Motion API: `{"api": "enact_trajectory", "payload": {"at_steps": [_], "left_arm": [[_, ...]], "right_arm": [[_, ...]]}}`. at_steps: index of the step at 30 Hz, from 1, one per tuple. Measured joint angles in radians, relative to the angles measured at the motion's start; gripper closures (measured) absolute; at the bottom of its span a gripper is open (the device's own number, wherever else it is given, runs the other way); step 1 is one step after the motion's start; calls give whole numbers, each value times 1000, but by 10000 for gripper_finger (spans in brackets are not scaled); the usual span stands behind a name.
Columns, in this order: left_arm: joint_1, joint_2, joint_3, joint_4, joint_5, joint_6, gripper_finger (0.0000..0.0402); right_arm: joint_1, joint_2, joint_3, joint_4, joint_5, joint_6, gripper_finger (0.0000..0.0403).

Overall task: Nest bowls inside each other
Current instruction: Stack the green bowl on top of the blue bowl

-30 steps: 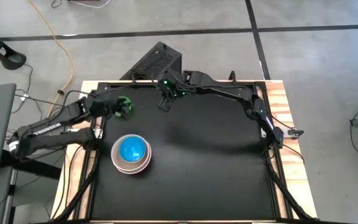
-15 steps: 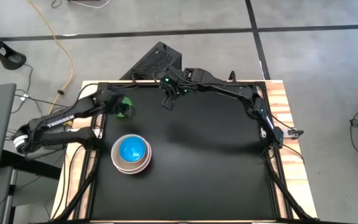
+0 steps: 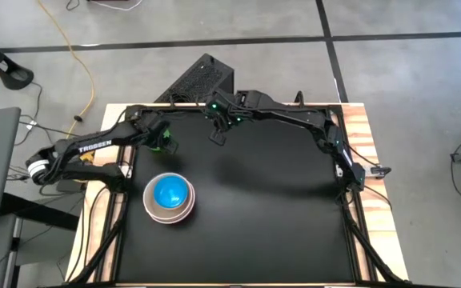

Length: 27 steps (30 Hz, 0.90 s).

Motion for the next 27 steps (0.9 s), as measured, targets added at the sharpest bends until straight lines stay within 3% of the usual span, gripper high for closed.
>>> {"api": "enact_trajectory", "payload": {"at_steps": [15,19,23,27], "left_arm": [[3,199,0,43,-19,102,253],[4,218,0,40,3,127,300],[4,187,0,35,-17,139,382],[3,110,0,-1,-19,138,397]], "right_arm": [[0,0,-95,27,0,0,391],[0,0,-95,26,0,0,391],[4,0,-95,25,0,11,391],[13,-1,-95,15,0,21,391]]}}
